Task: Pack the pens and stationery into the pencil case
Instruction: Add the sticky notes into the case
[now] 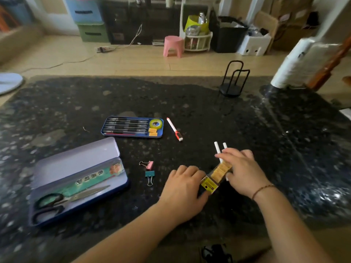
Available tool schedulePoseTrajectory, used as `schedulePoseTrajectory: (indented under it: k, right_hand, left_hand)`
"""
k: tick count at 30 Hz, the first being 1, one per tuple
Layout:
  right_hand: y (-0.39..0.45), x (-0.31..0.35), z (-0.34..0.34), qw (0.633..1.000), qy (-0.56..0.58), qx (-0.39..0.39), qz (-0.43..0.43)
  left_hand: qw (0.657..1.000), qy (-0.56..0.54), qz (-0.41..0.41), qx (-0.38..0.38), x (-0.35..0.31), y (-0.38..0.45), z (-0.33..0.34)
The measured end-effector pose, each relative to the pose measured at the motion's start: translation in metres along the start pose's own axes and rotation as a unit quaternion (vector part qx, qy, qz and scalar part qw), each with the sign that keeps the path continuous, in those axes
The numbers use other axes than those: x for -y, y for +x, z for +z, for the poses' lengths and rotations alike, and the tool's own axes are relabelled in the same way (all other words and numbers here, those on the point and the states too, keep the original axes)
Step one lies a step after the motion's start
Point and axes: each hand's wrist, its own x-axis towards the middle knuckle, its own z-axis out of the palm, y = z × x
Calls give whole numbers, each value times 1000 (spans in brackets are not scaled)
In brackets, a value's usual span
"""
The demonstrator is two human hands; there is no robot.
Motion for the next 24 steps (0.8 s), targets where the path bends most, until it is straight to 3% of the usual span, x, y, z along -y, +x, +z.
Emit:
schedulePoseTrajectory:
  k: [3, 7, 11, 15, 20, 24]
  right_hand:
    - [3, 3, 4, 999, -7, 44, -4]
    - [2, 4, 1, 998, -37, 34, -25]
    - [1, 4, -4, 998, 7, 20, -56]
    - [-2, 12, -10, 987, 109, 54, -106]
    - [-3, 51, -3, 958, 188, 78, -200]
    - [-6, 88, 17, 952, 192, 57, -230]
  left_hand:
    - [1000, -2, -15, 3, -16, 18, 13]
    - [1000, 10, -27, 7, -21, 30, 20]
    - [995, -91, -45, 4, -14, 33, 12]
    - [984, -171, -54, 7, 0, 20, -5]
    - [988, -152, -1, -7, 37, -20, -51]
    - [998, -47, 27, -17, 87, -69, -100]
